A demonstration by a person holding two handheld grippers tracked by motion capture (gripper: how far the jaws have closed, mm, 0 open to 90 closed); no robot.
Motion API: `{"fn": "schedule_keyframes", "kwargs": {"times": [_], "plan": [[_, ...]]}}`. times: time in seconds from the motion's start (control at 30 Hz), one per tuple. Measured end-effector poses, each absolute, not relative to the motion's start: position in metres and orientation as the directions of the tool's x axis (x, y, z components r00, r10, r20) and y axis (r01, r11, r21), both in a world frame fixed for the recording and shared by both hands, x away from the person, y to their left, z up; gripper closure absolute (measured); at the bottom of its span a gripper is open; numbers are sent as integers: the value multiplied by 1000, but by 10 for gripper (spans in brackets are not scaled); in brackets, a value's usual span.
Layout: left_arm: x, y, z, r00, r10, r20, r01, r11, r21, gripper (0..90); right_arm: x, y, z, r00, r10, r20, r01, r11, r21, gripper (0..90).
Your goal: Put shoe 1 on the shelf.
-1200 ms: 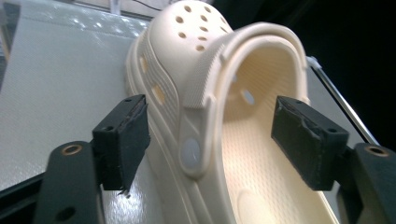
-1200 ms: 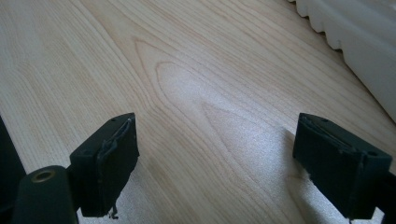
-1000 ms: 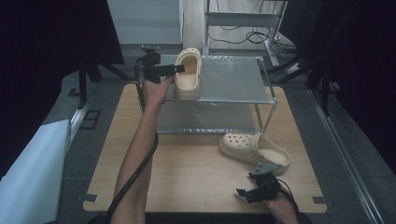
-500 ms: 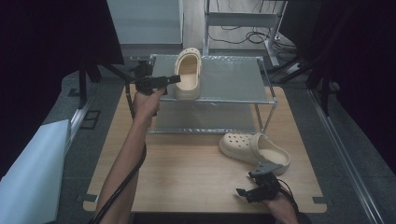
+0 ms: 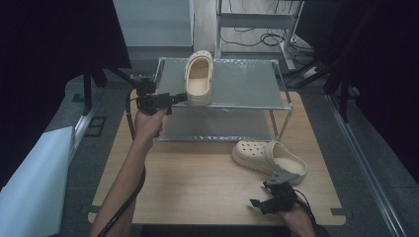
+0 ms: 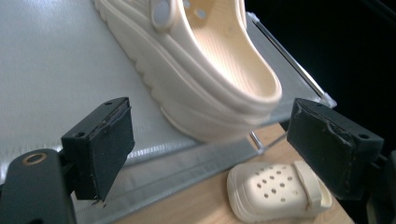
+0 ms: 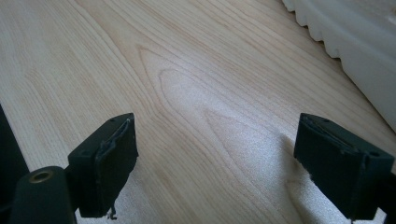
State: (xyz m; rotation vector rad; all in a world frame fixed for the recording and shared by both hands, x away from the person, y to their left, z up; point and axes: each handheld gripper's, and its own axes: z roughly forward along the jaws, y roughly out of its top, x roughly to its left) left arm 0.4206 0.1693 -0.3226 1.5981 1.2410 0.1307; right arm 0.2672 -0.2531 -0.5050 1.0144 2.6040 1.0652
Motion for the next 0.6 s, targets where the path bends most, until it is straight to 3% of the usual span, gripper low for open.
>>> {"fn": "schedule_keyframes", "kwargs": {"times": [0.6], "plan": [[373,167,-328,516,764,-386,589,11,808,28,267,-253,-505,-765,634,115,535,526,661,129]]}}
